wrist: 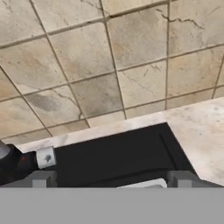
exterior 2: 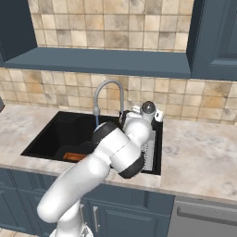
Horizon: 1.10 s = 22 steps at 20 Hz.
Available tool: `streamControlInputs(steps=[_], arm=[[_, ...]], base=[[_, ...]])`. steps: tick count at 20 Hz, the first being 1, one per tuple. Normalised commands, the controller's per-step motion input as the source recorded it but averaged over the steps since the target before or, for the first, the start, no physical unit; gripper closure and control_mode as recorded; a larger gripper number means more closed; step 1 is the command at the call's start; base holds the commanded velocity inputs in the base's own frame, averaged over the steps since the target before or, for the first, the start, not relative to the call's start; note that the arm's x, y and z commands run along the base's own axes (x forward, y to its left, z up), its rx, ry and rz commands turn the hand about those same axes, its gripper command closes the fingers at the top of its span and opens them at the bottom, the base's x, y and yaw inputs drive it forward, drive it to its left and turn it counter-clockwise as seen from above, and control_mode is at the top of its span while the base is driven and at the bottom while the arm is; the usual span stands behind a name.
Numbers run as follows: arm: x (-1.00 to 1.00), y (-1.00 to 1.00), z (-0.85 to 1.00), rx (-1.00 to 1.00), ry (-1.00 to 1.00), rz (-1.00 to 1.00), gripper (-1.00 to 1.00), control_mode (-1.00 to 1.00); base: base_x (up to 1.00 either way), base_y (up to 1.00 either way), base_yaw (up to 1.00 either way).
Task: Turn on the sink faucet with hot water and rinse the cutting board for ten seconds, then turn off the faucet. Push the cutting board to reach the water if necessary.
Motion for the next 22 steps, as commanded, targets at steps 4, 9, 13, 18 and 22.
streamControlInputs(steps=[4,9,13,18,22], arm=[[-0.57,0.0,0.28,0.0,0.09,0.0,-1.0,-1.0],[-0.39,0.0,0.42,0.0,0.13,0.0,-1.0,-1.0],[-0.12,0.0,0.1,0.0,0.04,0.04,-1.0,-1.0],[-0.14,0.0,0.0,0.0,0.0,0.18,-1.0,-1.0],[-0.14,0.0,-0.07,0.0,-0.02,0.3,-1.0,-1.0]], base=[[0.0,0.0,0.0],[0.0,0.0,0.0],[0.0,0.0,0.0],[0.0,0.0,0.0],[0.0,0.0,0.0]])
